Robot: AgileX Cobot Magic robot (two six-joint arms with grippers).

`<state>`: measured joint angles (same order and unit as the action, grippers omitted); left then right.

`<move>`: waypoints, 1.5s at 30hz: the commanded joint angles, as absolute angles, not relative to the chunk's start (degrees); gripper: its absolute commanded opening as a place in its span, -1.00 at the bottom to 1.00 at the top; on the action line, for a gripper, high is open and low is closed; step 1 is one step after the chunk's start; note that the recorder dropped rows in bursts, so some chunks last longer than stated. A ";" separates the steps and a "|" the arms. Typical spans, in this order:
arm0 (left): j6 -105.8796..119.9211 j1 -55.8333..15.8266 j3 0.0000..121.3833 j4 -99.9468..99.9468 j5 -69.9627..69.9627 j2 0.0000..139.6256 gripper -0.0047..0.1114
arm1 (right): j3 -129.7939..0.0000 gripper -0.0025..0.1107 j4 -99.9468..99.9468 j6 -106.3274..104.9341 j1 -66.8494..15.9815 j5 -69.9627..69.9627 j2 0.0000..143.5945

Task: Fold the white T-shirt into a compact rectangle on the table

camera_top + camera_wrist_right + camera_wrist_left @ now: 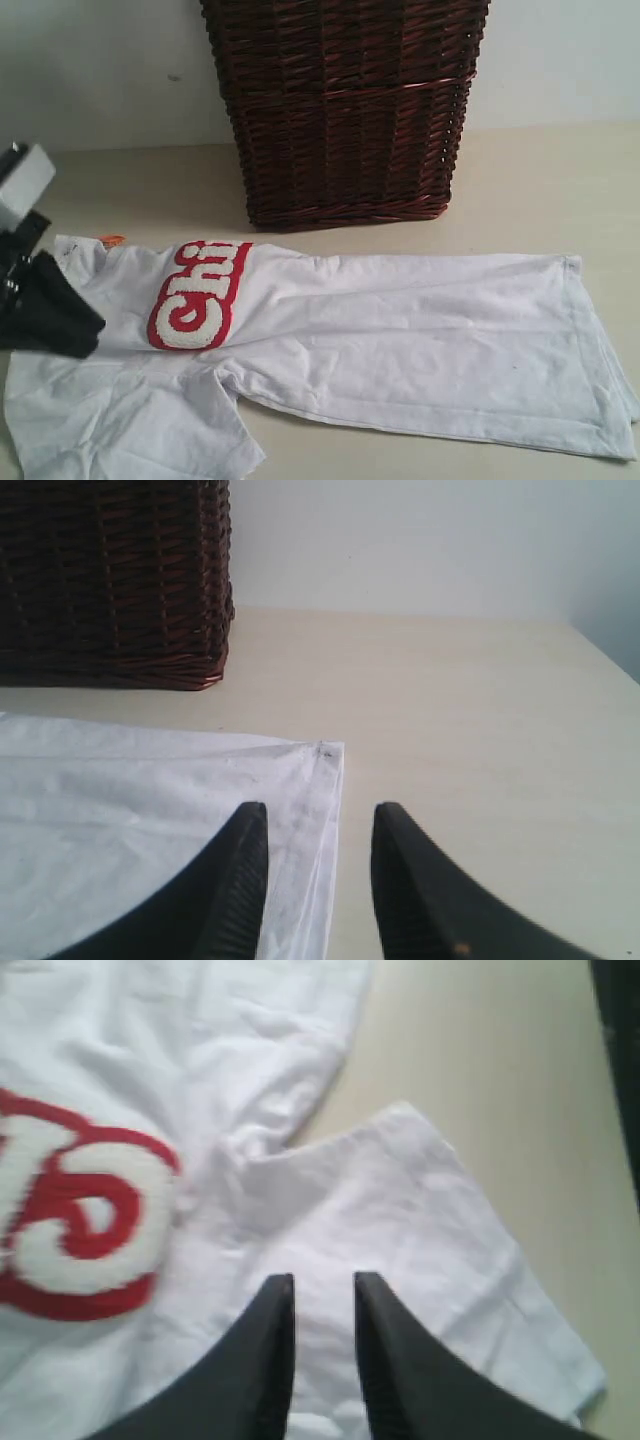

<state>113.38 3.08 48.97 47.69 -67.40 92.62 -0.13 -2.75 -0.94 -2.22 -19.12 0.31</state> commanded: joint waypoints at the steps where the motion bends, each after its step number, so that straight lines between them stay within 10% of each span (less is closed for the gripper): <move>1: 120.27 -2.01 37.97 45.34 -61.67 91.45 -0.03 | 0.00 -0.33 -2.90 -1.17 -2.02 -18.74 0.00; 12: 120.27 -12.33 28.68 43.77 -42.63 96.00 0.09 | 0.00 -0.33 -2.90 -1.17 -2.02 -18.74 0.00; 20: 117.56 -12.63 28.68 43.63 -41.87 97.57 -0.92 | 0.00 -0.33 -2.90 -1.17 -2.02 -18.74 0.00; 45: 98.61 -12.50 41.68 42.24 -69.96 91.89 -0.92 | 0.00 -0.33 -2.90 -1.17 -2.02 -18.74 0.00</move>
